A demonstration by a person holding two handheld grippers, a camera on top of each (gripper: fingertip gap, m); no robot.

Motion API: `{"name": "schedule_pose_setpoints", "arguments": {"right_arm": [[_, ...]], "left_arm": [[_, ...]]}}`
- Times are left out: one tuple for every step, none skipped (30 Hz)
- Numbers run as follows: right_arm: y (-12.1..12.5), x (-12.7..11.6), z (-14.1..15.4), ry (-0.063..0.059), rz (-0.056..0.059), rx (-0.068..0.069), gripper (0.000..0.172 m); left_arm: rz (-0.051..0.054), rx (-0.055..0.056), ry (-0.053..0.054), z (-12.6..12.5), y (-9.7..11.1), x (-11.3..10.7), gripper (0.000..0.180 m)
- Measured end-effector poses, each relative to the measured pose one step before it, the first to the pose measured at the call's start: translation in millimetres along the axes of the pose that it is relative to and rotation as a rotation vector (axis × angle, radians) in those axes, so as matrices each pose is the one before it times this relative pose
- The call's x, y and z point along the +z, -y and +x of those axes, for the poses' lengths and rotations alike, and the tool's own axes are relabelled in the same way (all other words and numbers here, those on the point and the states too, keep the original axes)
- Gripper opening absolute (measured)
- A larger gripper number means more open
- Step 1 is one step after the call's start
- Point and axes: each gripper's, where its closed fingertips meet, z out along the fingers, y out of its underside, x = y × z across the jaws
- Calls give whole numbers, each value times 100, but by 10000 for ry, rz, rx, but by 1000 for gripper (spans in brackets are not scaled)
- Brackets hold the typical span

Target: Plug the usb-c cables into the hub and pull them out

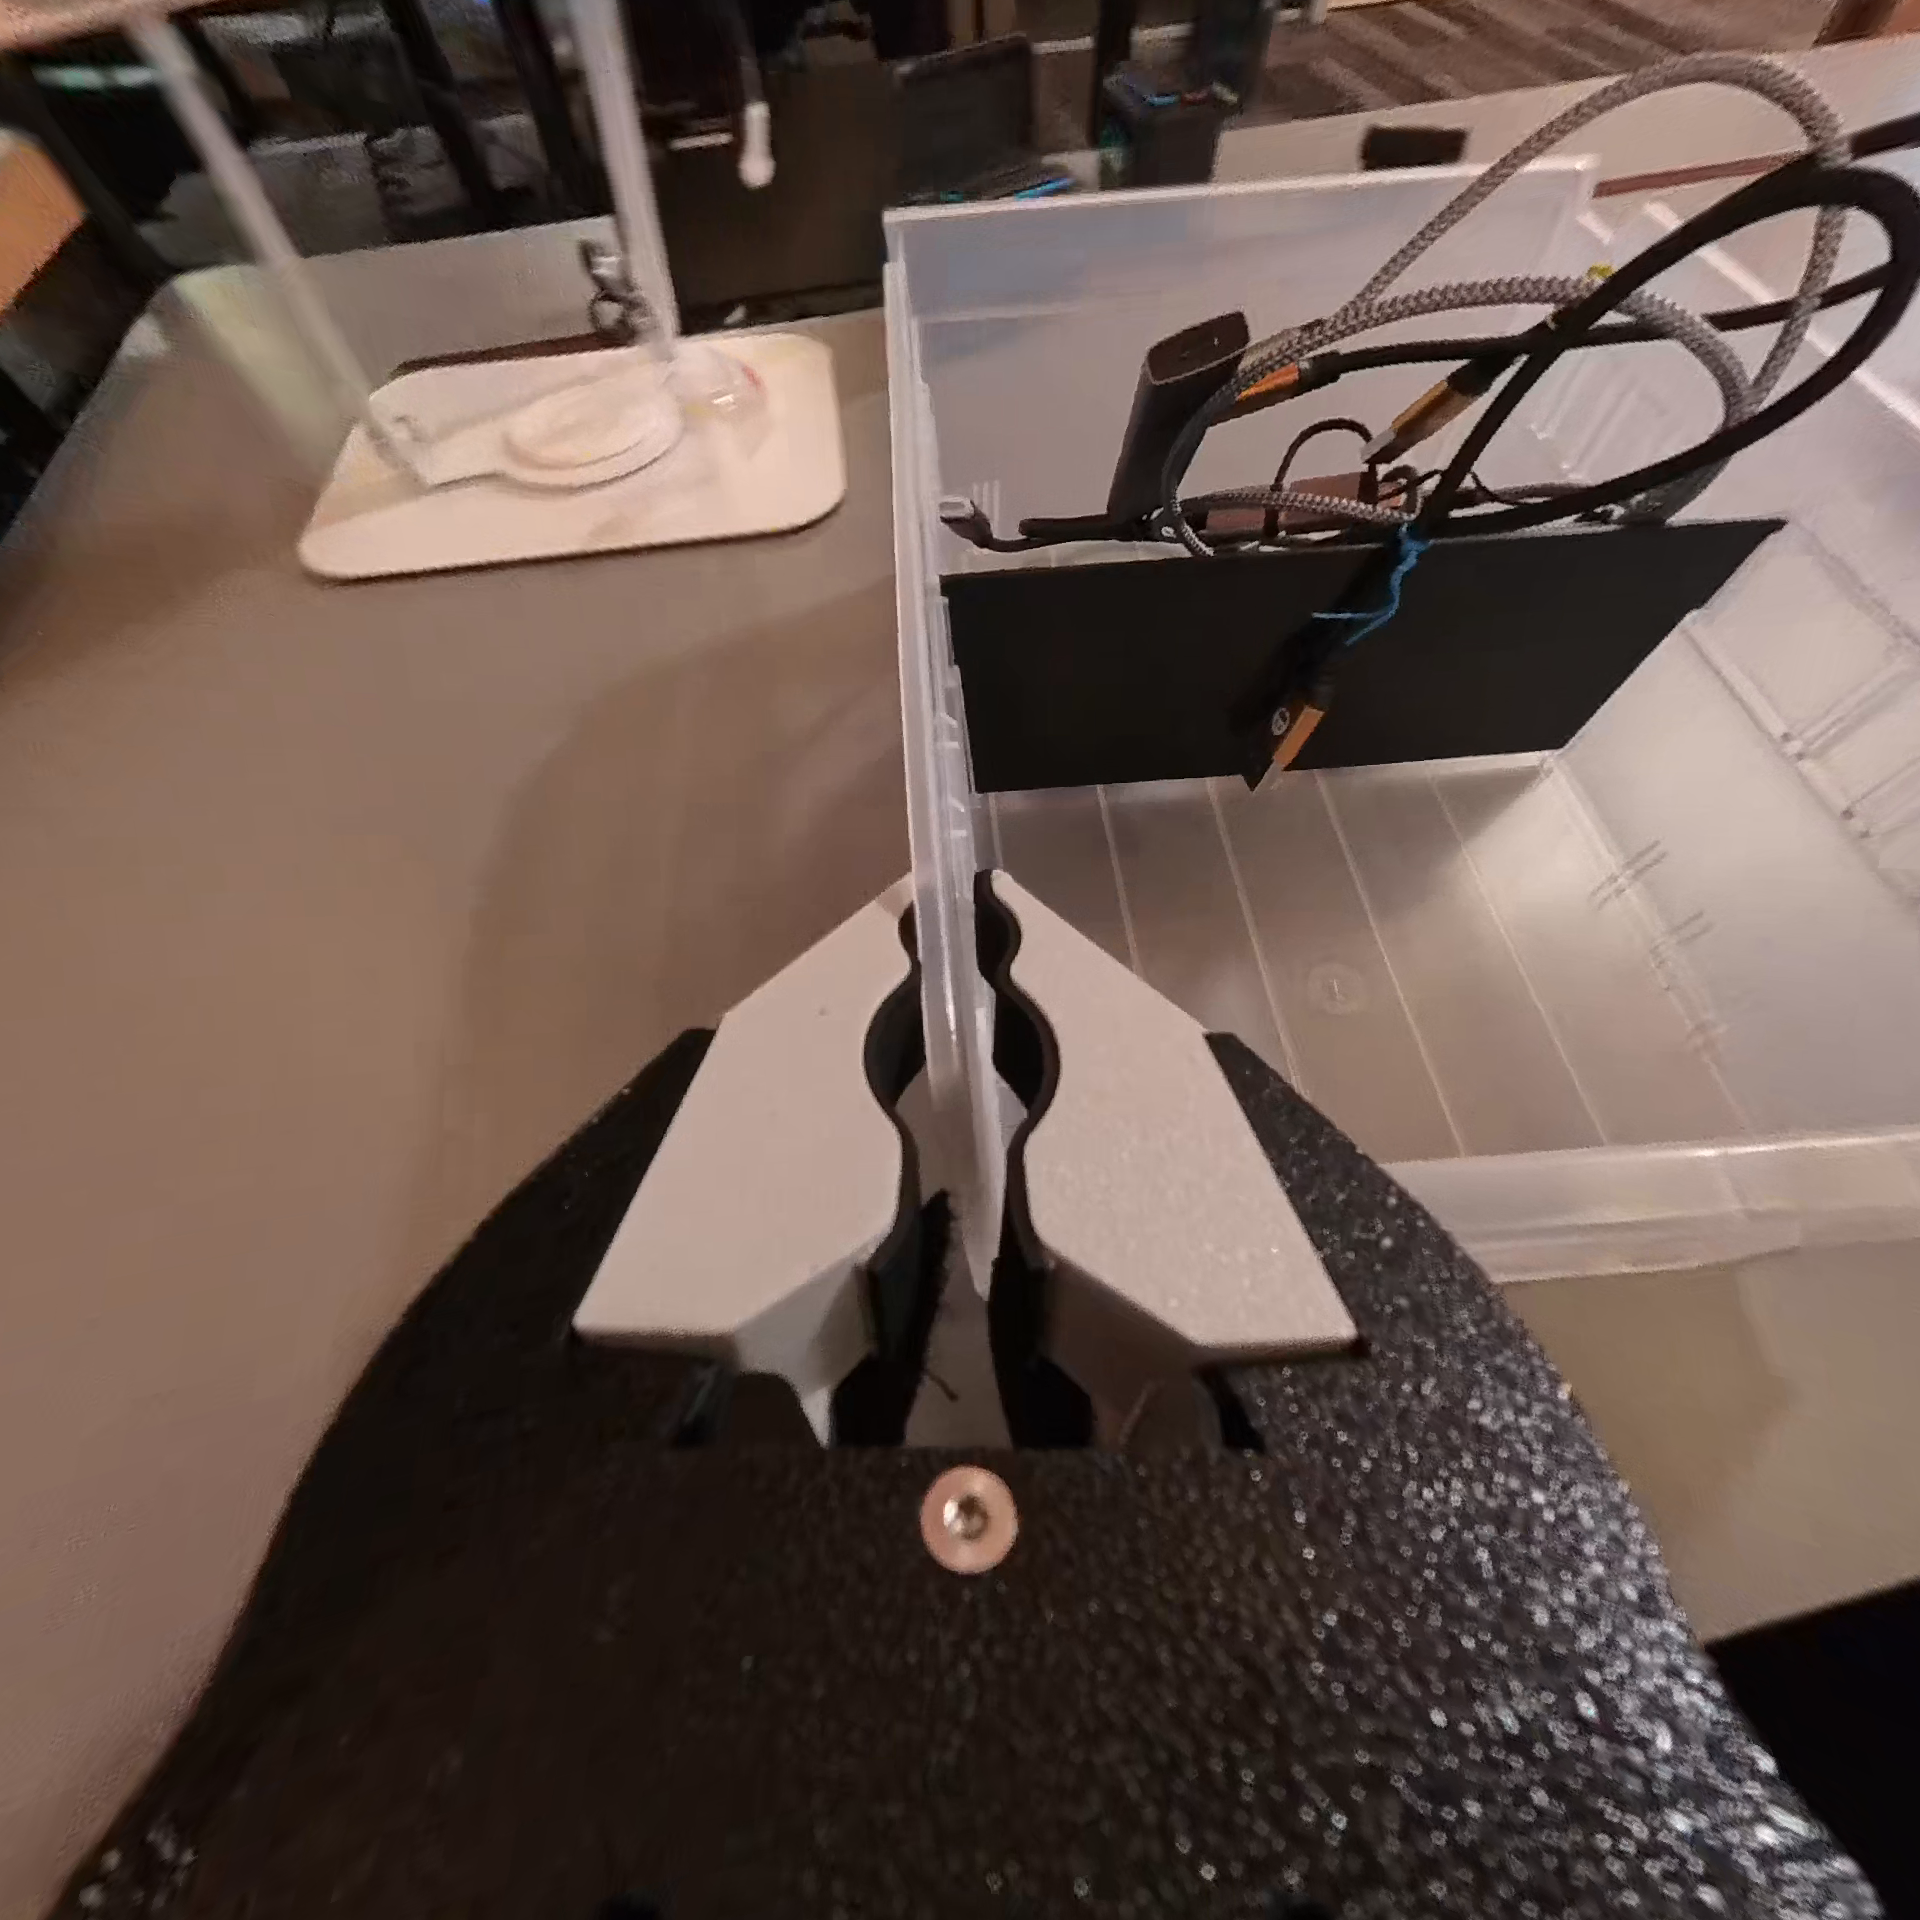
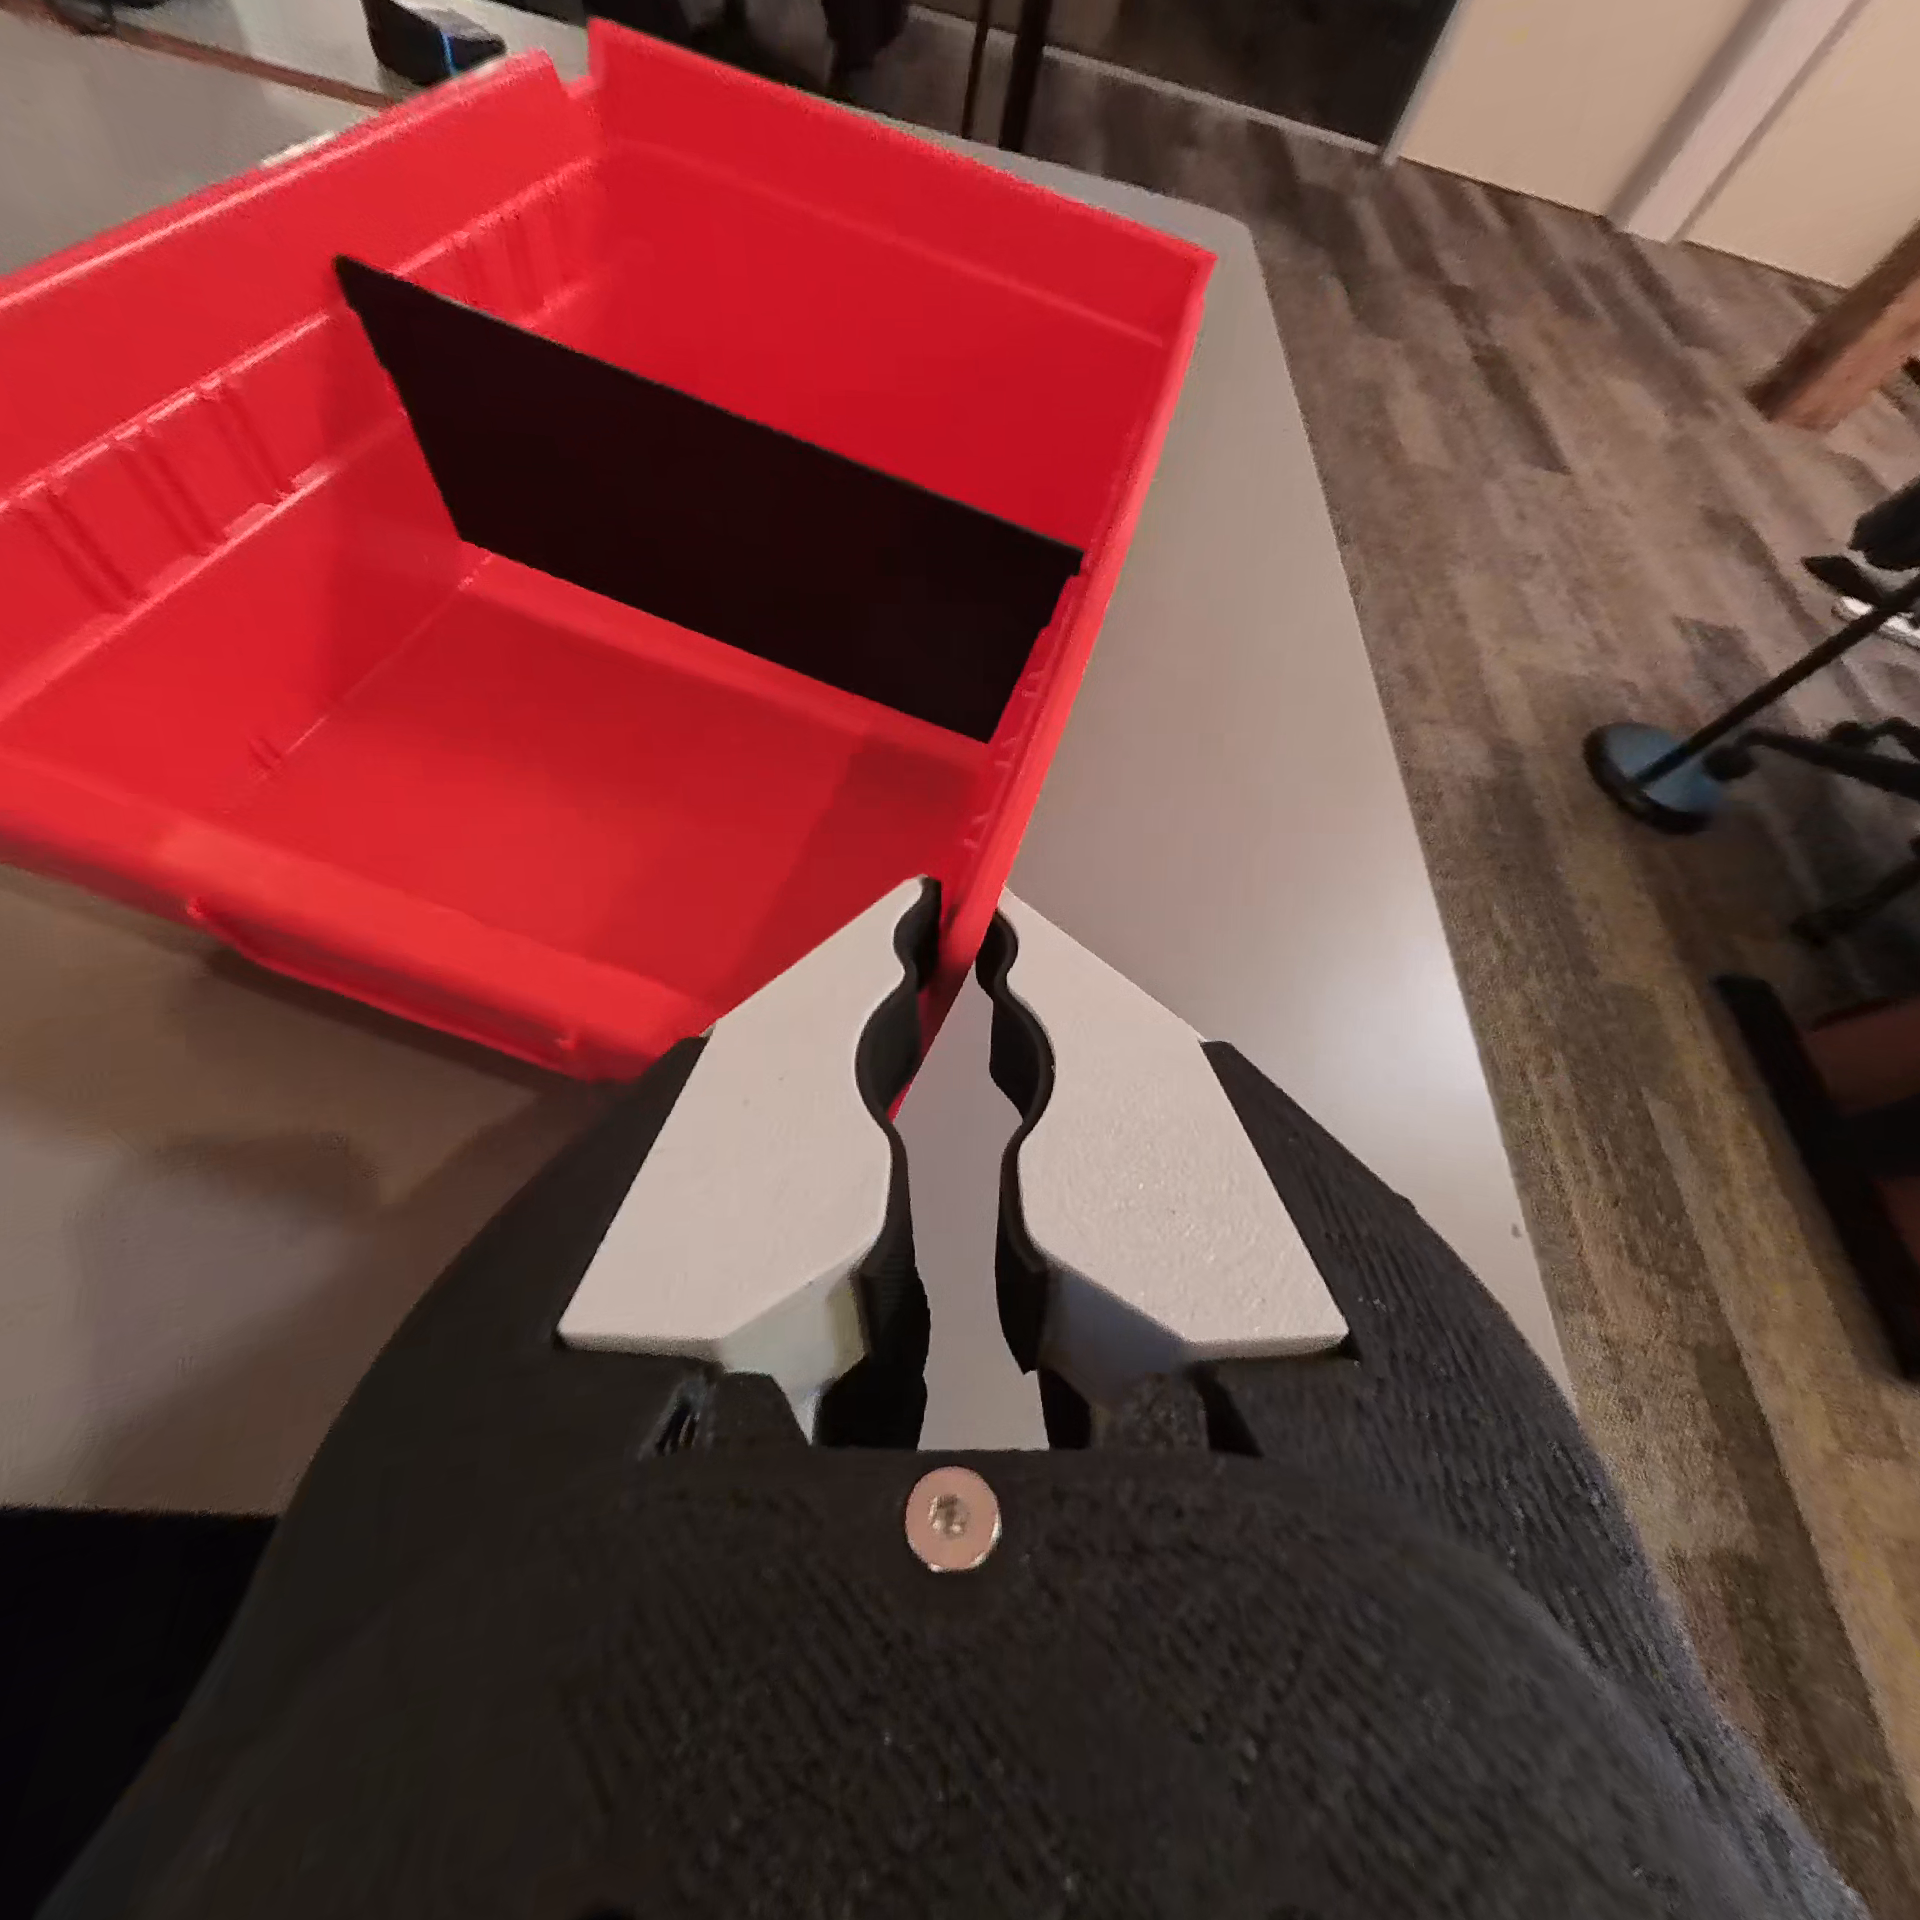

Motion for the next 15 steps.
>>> {"name": "schedule_pose_setpoints", "arguments": {"right_arm": [[-197,-147,210,81,-55,-48,3],[-117,-195,69,115,23,-111,4],[-191,-169,93,65,-13,-11,4],[-108,-110,63,51,52,11,4],[9,-85,-55,79,145,-76,4],[-44,-80,-25,-15,69,-64,5],[115,-205,164,-182,66,-31,18],[287,-438,355,-311,54,-34,40],[586,-657,436,-370,118,-79,55],[998,-847,369,-332,270,-254,60],[1338,-943,480,-422,382,-360,61],[1556,-914,505,-418,417,-349,61],[1758,-791,188,-226,484,-271,60],[1898,-578,-160,-46,561,-131,59],[1815,-292,-535,122,528,-31,58]], "left_arm": [[-7,-79,184,-1203,-381,-656,3],[-5,-44,135,-1077,-361,-627,3],[0,-121,173,-1083,-305,-518,4],[7,-236,223,-1091,-227,-380,3],[56,-186,146,-898,-105,-230,3],[94,-92,118,-723,-20,-79,3],[0,-50,181,-616,-36,-84,5],[-29,75,226,-463,105,-230,13],[451,159,268,-280,1009,-530,60],[693,289,94,131,1607,-684,90],[575,432,-36,374,1720,-575,92],[433,583,-271,745,1719,-242,85],[196,652,-411,934,1562,292,78],[-37,748,-533,1075,1265,792,70],[-326,811,-597,1039,783,1256,63]]}}
